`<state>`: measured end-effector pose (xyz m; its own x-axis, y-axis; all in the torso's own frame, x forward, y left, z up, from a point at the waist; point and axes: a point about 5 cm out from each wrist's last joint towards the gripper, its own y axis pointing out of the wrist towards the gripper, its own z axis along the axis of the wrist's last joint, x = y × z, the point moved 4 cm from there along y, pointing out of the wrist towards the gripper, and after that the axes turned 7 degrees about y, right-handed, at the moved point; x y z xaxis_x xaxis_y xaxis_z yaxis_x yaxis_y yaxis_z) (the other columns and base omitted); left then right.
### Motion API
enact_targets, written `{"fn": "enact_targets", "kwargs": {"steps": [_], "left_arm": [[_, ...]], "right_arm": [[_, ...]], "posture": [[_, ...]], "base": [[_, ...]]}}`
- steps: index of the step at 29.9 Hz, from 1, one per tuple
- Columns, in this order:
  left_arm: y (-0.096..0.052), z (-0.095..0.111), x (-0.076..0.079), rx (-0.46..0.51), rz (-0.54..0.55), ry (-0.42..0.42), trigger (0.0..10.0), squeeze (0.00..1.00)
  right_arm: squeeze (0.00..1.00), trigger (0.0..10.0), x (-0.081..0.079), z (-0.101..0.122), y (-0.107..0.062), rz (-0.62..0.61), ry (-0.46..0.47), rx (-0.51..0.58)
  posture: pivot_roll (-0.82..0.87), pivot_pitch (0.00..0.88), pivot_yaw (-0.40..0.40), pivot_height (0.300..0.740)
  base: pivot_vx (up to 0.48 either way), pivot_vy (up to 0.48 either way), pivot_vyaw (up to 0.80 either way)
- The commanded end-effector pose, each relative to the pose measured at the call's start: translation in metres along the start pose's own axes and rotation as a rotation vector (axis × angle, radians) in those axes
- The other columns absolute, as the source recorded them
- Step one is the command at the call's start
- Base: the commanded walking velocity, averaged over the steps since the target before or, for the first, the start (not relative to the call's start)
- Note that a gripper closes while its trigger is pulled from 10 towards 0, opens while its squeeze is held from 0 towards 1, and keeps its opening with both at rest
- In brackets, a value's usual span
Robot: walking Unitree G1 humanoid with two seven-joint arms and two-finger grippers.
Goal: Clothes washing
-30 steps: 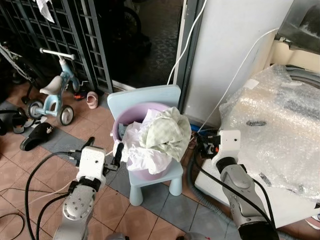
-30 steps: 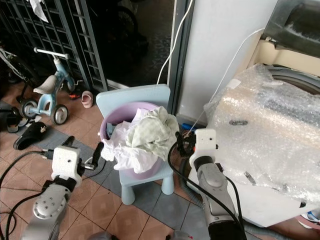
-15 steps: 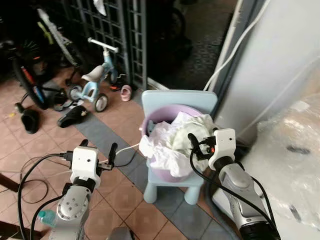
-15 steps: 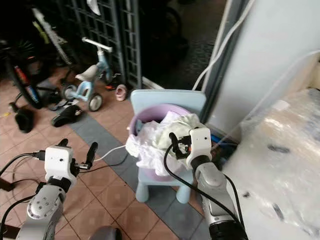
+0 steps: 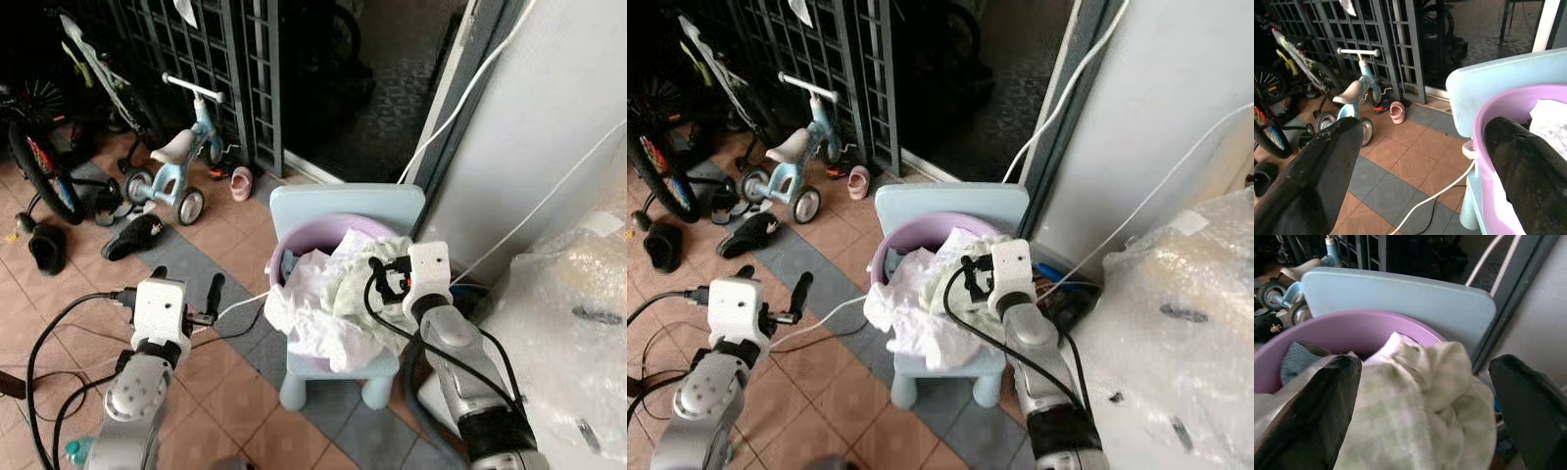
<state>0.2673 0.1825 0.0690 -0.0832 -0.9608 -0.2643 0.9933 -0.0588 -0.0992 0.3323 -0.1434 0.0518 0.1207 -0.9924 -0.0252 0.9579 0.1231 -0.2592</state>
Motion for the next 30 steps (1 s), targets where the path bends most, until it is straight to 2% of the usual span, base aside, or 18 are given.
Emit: {"fn": "enact_targets", "kwargs": {"steps": [1,2,7,8,9,13,19,25,30], "left_arm": [[0.001,-0.001,0.005,-0.007,-0.023,-0.002,10.0,0.0],[0.001,-0.001,0.005,-0.007,-0.023,-0.002,10.0,0.0],[0.0,-0.001,0.005,-0.01,-0.026,0.001,10.0,0.0],[0.0,-0.001,0.005,-0.01,-0.026,0.001,10.0,0.0],[0.0,-0.001,0.006,-0.011,-0.027,0.001,10.0,0.0],[-0.001,-0.001,0.007,-0.012,-0.027,-0.001,10.0,0.0],[-0.002,0.0,0.007,-0.012,-0.021,-0.001,10.0,0.0],[-0.009,0.001,0.005,-0.017,0.0,0.002,10.0,0.0],[-0.015,0.002,0.004,-0.023,0.019,0.006,10.0,0.0]], "right_arm": [[0.0,10.0,0.007,-0.018,-0.001,-0.027,-0.001,-0.091],[0.0,10.0,0.007,-0.018,-0.001,-0.027,-0.001,-0.091],[0.0,10.0,0.002,-0.04,0.003,0.009,0.034,-0.242],[0.0,4.0,-0.001,-0.042,0.004,0.032,0.041,-0.26],[0.0,0.0,-0.007,-0.044,0.005,0.077,0.053,-0.288],[0.0,0.0,-0.016,-0.043,0.009,0.157,0.048,-0.308],[0.0,0.0,-0.025,-0.042,0.018,0.192,0.048,-0.342],[0.0,0.0,-0.028,-0.048,0.024,0.147,0.07,-0.396],[0.0,0.0,-0.039,-0.052,0.025,0.161,0.094,-0.416]], "posture": [[0.0,0.0,-0.005,0.74],[0.0,0.0,-0.005,0.74],[0.0,0.0,-0.008,0.74],[0.0,0.0,-0.008,0.74],[0.0,0.0,-0.009,0.74],[0.01,0.0,-0.012,0.74],[0.03,0.0,-0.023,0.74],[0.06,0.0,-0.041,0.74],[0.08,0.012,-0.057,0.74]], "base": [[0.0,0.0,0.0],[0.0,0.0,0.0],[0.0,0.0,0.0],[0.0,0.0,0.0],[0.0,0.0,0.0],[0.0,0.0,0.0],[0.0,0.0,0.0],[0.0,0.0,0.0],[0.0,0.0,0.0]]}}
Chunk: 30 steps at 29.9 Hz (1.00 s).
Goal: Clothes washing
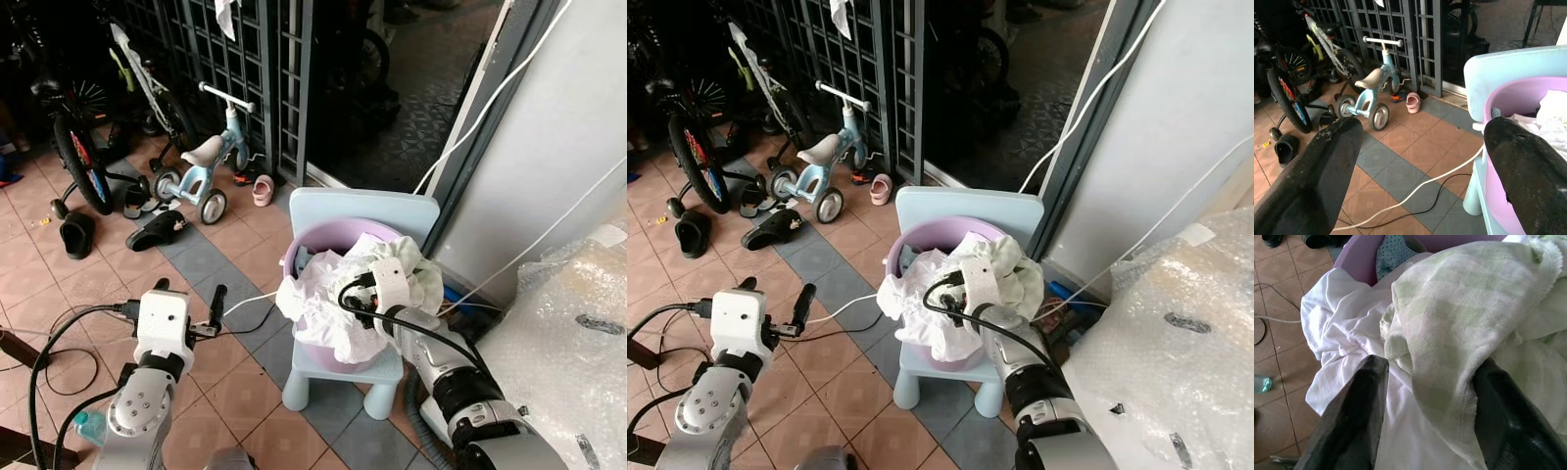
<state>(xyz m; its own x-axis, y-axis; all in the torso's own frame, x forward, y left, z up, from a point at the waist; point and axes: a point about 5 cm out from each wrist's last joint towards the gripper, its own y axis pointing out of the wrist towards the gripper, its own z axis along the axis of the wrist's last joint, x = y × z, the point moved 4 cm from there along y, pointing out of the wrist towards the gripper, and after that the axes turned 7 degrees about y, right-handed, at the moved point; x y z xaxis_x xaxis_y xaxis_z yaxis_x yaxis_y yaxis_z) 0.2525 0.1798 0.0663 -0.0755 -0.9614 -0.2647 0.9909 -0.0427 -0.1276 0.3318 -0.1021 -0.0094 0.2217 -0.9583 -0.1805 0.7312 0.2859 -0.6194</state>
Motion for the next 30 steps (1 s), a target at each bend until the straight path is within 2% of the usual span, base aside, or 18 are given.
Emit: {"fn": "enact_targets", "kwargs": {"steps": [1,8,17,27,30], "left_arm": [[-0.002,0.005,-0.001,0.009,0.013,0.007,10.0,0.0],[-0.018,0.014,-0.002,0.002,0.05,0.002,10.0,0.0],[-0.027,0.02,0.003,-0.016,0.049,-0.019,10.0,0.0],[-0.028,0.023,0.006,-0.033,0.053,-0.037,10.0,0.0],[-0.024,0.024,0.004,-0.039,0.085,-0.032,10.0,0.0]], "right_arm": [[0.0,0.0,0.0,0.008,0.001,-0.006,0.002,0.013],[0.0,0.0,0.004,0.027,0.004,-0.132,0.054,0.13],[0.0,0.0,0.006,0.039,0.004,-0.186,0.096,0.196],[0.0,0.0,0.009,0.035,0.004,-0.201,0.127,0.204],[0.0,0.0,0.009,0.051,0.0,-0.194,0.15,0.278]], "posture": [[0.08,0.016,-0.061,0.74],[0.11,0.074,-0.08,0.74],[0.11,0.108,-0.089,0.74],[0.1,0.117,-0.1,0.74],[0.1,0.097,-0.095,0.74]], "base": [[0.0,0.0,0.0],[0.0,0.0,0.0],[0.0,0.0,0.0],[0.0,0.0,0.0],[0.0,0.0,0.0]]}}
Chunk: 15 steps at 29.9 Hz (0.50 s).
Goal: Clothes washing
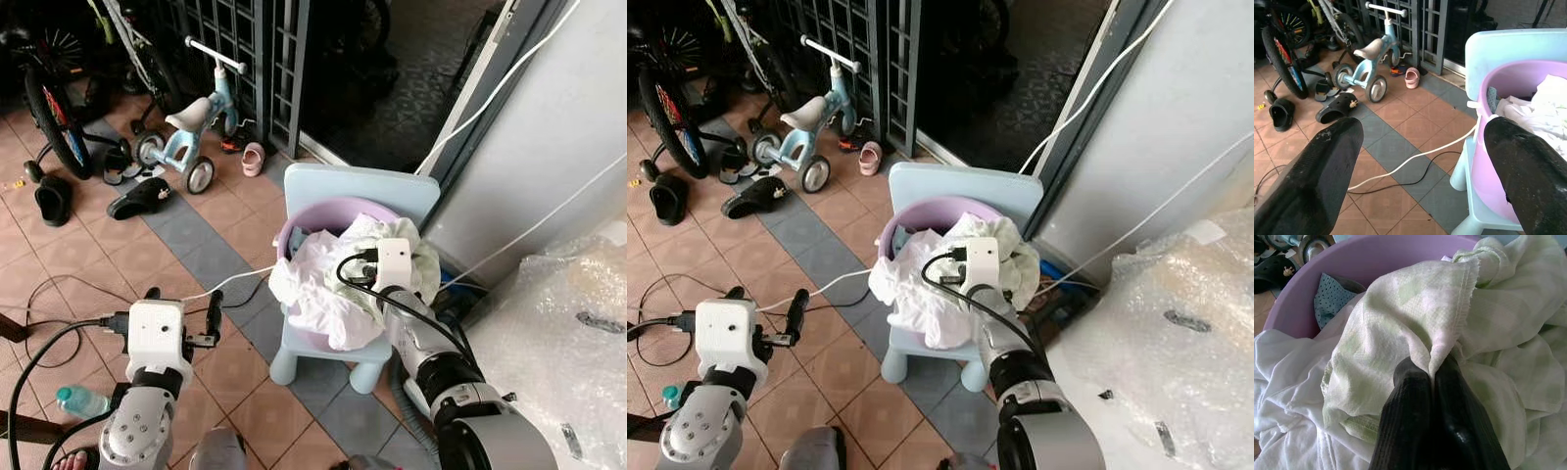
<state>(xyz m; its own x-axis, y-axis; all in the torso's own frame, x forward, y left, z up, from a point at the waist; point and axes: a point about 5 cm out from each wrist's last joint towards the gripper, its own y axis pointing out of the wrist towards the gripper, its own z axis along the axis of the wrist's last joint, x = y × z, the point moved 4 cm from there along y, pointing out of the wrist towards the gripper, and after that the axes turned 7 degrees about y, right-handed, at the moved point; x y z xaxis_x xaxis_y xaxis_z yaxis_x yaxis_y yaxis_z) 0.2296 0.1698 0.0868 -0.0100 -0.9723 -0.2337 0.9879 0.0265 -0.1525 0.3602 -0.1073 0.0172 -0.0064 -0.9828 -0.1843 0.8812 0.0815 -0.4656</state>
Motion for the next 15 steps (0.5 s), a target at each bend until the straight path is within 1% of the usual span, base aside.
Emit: {"fn": "enact_targets", "kwargs": {"steps": [1,2,3,4,5,6,8,9,12,13,14,15], "left_arm": [[0.004,0.003,-0.001,-0.009,0.024,-0.01,10.0,0.0],[0.005,0.003,0.0,-0.015,0.022,-0.022,10.0,0.0],[0.013,0.006,0.003,-0.004,0.016,-0.009,10.0,0.0],[0.015,0.007,0.004,0.002,0.016,0.001,10.0,0.0],[0.019,0.009,0.008,0.015,0.003,-0.004,10.0,0.0],[0.021,0.009,0.008,0.017,-0.001,-0.007,10.0,0.0],[0.028,0.01,0.01,0.025,0.007,0.012,10.0,0.0],[0.033,0.012,0.012,0.035,0.008,0.018,10.0,0.0],[0.041,0.014,0.014,0.045,0.008,0.019,10.0,0.0],[0.044,0.016,0.015,0.051,0.005,0.018,10.0,0.0],[0.05,0.018,0.017,0.058,0.003,0.024,10.0,0.0],[0.052,0.018,0.017,0.057,0.008,0.027,10.0,0.0]], "right_arm": [[0.0,0.0,0.001,0.016,0.001,0.0,0.028,0.061],[0.0,0.0,0.001,0.02,0.001,0.001,0.03,0.075],[0.0,0.0,0.003,0.032,0.0,0.005,0.028,0.126],[0.0,0.0,0.004,0.037,-0.001,0.005,0.03,0.148],[0.0,0.0,0.007,0.045,-0.003,0.001,0.04,0.185],[0.0,0.0,0.007,0.046,-0.003,0.0,0.042,0.189],[0.0,0.0,0.015,0.059,-0.01,-0.015,0.031,0.259],[0.0,0.0,0.023,0.07,-0.019,-0.027,0.014,0.323],[0.0,0.0,0.037,0.082,-0.033,-0.069,-0.019,0.412],[0.0,0.0,0.046,0.088,-0.043,-0.096,-0.032,0.463],[0.0,0.0,0.058,0.094,-0.06,-0.127,-0.068,0.523],[0.0,0.0,0.062,0.093,-0.064,-0.135,-0.071,0.533]], "posture": [[0.09,0.087,-0.091,0.74],[0.09,0.087,-0.091,0.74],[0.07,0.076,-0.081,0.74],[0.07,0.076,-0.081,0.74],[0.06,0.054,-0.077,0.74],[0.06,0.046,-0.075,0.74],[0.03,0.013,-0.063,0.74],[0.03,0.005,-0.06,0.74],[0.0,0.0,-0.039,0.74],[-0.01,0.0,-0.035,0.74],[-0.02,0.0,-0.026,0.74],[-0.03,0.0,-0.018,0.74]], "base": [[0.0,0.0,0.0],[0.0,0.0,0.0],[0.0,0.0,0.0],[0.0,0.0,0.0],[0.0,0.0,0.0],[0.0,0.0,0.0],[0.0,0.0,0.0],[0.0,0.0,0.0],[0.0,0.0,0.0],[0.0,0.0,0.0],[0.0,0.0,0.0],[0.0,0.0,0.0]]}}
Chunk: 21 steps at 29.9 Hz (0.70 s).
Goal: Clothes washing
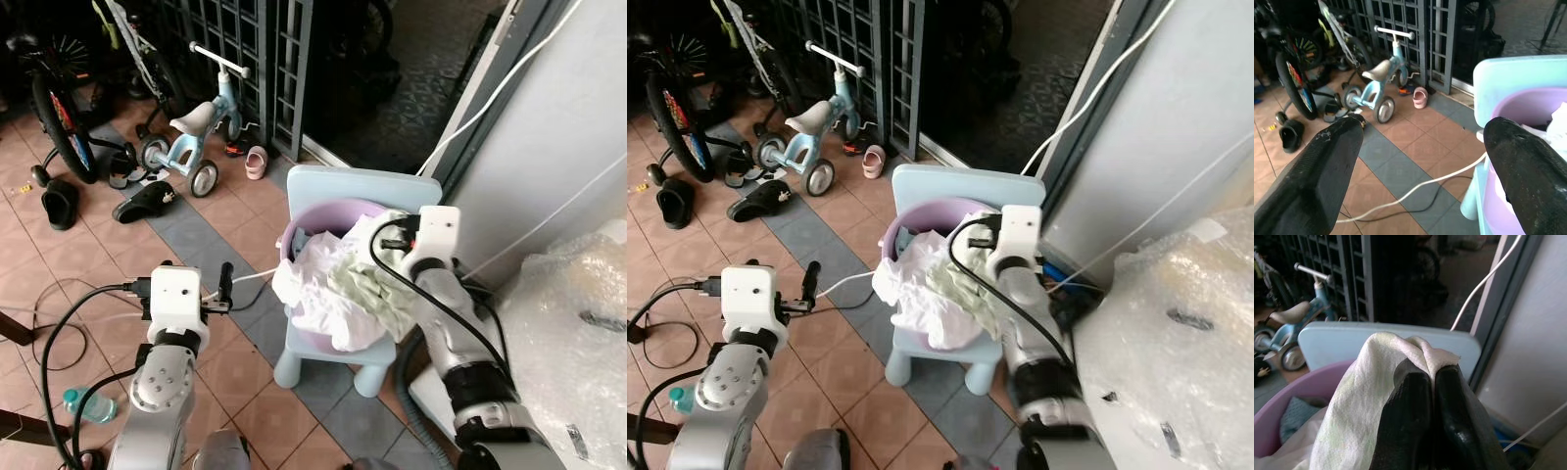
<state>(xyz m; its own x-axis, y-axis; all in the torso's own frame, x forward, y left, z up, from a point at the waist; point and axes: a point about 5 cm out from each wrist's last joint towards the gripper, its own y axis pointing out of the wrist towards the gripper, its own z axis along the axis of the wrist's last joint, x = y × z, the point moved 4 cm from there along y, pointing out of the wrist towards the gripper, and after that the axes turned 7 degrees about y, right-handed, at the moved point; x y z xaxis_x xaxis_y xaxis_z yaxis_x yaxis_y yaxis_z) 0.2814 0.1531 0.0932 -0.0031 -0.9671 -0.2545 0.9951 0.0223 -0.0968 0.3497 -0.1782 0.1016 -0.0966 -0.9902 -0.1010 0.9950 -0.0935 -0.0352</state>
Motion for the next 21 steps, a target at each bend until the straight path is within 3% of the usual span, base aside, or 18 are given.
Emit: {"fn": "enact_targets", "kwargs": {"steps": [1,3,4,5,6,7,8,13,21], "left_arm": [[0.005,-0.001,0.003,0.0,0.002,0.009,10.0,0.0],[0.011,-0.004,0.005,0.001,0.002,0.012,10.0,0.0],[0.011,-0.004,0.005,0.001,0.002,0.012,10.0,0.0],[0.014,-0.004,0.008,0.006,-0.004,0.014,10.0,0.0],[0.015,-0.004,0.009,0.013,-0.014,0.02,10.0,0.0],[0.016,-0.003,0.011,0.017,-0.022,0.022,10.0,0.0],[0.019,-0.002,0.014,0.026,-0.038,0.023,10.0,0.0],[0.024,0.0,0.014,0.042,-0.054,0.016,10.0,0.0],[0.024,-0.003,0.013,0.05,-0.065,0.024,10.0,0.0]], "right_arm": [[0.0,0.0,0.013,0.016,-0.006,-0.031,-0.015,0.069],[0.0,0.0,0.019,0.013,-0.022,-0.024,-0.031,0.061],[0.0,0.0,0.019,0.013,-0.022,-0.024,-0.031,0.061],[0.0,2.7,0.023,0.008,-0.029,-0.029,-0.037,0.05],[0.0,4.6,0.024,0.006,-0.032,-0.027,-0.053,0.046],[0.0,8.3,0.023,0.006,-0.033,-0.024,-0.072,0.046],[0.0,10.0,0.022,0.004,-0.036,-0.032,-0.112,0.032],[0.0,10.0,0.013,0.006,-0.035,-0.023,-0.084,0.03],[0.0,10.0,-0.001,0.025,-0.025,0.001,-0.107,0.092]], "posture": [[-0.04,0.0,-0.014,0.74],[-0.06,0.0,0.002,0.74],[-0.06,0.0,0.002,0.74],[-0.06,0.0,0.008,0.74],[-0.07,0.0,0.012,0.74],[-0.07,0.0,0.013,0.74],[-0.07,0.0,0.018,0.74],[-0.07,0.0,0.027,0.74],[-0.07,0.0,0.033,0.74]], "base": [[0.0,0.0,0.0],[0.0,0.0,0.0],[0.0,0.0,0.0],[0.0,0.0,0.0],[0.0,0.0,0.0],[0.0,0.0,0.0],[0.0,0.0,0.0],[0.0,0.0,-0.7],[0.0,-0.312,-0.72]]}}
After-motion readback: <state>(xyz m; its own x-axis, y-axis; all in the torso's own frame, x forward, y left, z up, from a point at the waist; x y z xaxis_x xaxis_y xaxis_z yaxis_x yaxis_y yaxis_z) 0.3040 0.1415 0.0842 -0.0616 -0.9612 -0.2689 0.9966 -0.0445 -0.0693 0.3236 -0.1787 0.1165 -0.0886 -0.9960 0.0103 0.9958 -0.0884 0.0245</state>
